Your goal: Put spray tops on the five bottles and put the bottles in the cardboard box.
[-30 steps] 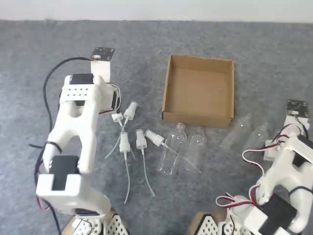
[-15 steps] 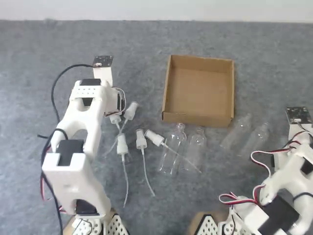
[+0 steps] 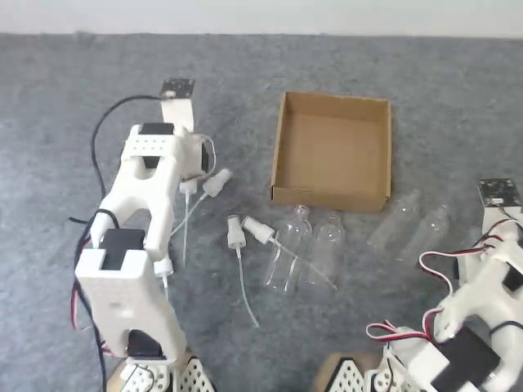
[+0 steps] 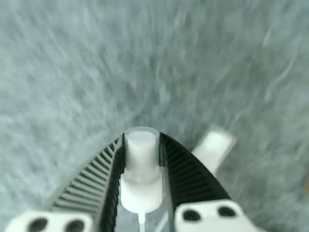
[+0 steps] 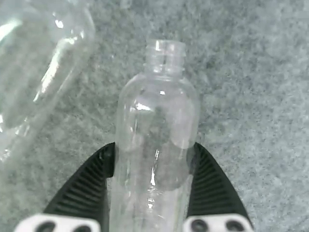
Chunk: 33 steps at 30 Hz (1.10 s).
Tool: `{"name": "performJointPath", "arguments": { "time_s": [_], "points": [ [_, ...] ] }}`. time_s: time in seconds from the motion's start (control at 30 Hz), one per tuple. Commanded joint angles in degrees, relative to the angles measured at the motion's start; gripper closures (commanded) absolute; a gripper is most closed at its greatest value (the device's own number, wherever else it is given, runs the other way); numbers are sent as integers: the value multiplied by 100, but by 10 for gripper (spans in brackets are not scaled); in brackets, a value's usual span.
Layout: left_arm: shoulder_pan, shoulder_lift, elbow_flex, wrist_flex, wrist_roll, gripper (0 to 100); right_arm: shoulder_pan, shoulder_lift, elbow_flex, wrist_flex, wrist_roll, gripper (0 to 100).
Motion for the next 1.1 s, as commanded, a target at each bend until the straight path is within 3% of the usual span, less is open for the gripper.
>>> {"name": "performJointPath", "arguments": {
  "time_s": [0.0, 0.2, 0.47, 0.6, 0.77, 0.9, 1.07],
  "points": [
    [0, -88, -1007, 352, 35, 988, 92, -4, -26, -31, 79, 950],
    [-105, -97, -2870, 1741, 0, 988, 92, -4, -26, -22, 79, 950],
    [-862, -97, -4998, 4053, -1310, 988, 75, 4, -18, -22, 79, 950],
    [-1670, -273, -4804, 4018, -2004, 988, 66, 13, -18, -13, 79, 950],
    [-2330, -756, -3248, 3868, -2936, 988, 66, 22, -9, -13, 79, 950],
    [-2242, -932, -2026, 3059, -3244, 987, 57, 57, 0, -4, 79, 950],
    [-1468, -677, -1297, 1987, -3042, 987, 57, 57, 0, 4, 79, 950]
  ]
}}
